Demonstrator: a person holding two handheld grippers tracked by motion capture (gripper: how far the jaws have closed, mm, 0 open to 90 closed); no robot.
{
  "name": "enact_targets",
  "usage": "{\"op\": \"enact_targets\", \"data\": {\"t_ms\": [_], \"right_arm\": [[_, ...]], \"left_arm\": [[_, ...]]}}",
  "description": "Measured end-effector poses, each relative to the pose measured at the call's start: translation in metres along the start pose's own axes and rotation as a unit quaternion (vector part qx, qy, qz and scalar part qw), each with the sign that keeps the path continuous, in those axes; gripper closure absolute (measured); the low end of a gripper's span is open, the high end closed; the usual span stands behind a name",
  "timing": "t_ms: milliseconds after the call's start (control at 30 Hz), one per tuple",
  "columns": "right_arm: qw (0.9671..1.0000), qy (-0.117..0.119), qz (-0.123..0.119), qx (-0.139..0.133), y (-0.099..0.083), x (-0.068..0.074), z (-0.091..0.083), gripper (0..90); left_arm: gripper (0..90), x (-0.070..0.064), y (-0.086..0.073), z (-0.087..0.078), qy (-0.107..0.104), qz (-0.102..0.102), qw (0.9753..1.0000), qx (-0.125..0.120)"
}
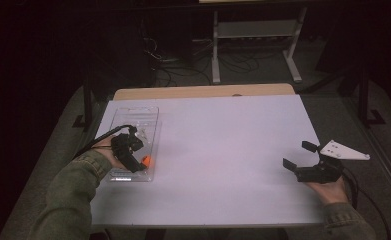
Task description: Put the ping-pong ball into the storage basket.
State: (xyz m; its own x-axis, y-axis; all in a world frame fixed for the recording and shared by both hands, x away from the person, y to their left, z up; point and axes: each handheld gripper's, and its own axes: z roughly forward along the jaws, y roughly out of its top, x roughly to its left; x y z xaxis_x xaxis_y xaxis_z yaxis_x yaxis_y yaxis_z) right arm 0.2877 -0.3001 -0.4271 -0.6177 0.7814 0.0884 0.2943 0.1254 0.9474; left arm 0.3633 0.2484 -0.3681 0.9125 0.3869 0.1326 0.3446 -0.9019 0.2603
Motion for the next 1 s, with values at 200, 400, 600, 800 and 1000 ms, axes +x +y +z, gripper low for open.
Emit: {"op": "enact_targets", "data": {"t_ms": [200,400,600,800,1000], "right_arm": [[1.0,-0.001,0.001,0.0,0.0,0.0,-0.001,0.0],[1.0,-0.001,0.002,0.0,0.0,0.0,-0.001,0.0],[1.0,-0.001,0.002,0.0,0.0,0.0,-0.001,0.0],[1.0,-0.001,0.002,-0.001,0.0,0.0,-0.001,0.0],[1.0,-0.001,0.002,-0.001,0.0,0.0,-0.001,0.0]], "left_arm": [[12.6,0.0,0.0,-0.006,0.014,-0.006,0.9997,-0.017],[0.0,0.001,-0.001,-0.01,0.027,-0.024,0.999,-0.026],[0.0,0.002,-0.004,-0.014,0.04,-0.029,0.9983,-0.032],[0.0,0.002,-0.007,-0.02,0.043,-0.036,0.9973,-0.047],[0.0,-0.001,-0.008,-0.027,0.048,-0.04,0.9958,-0.068]]}}
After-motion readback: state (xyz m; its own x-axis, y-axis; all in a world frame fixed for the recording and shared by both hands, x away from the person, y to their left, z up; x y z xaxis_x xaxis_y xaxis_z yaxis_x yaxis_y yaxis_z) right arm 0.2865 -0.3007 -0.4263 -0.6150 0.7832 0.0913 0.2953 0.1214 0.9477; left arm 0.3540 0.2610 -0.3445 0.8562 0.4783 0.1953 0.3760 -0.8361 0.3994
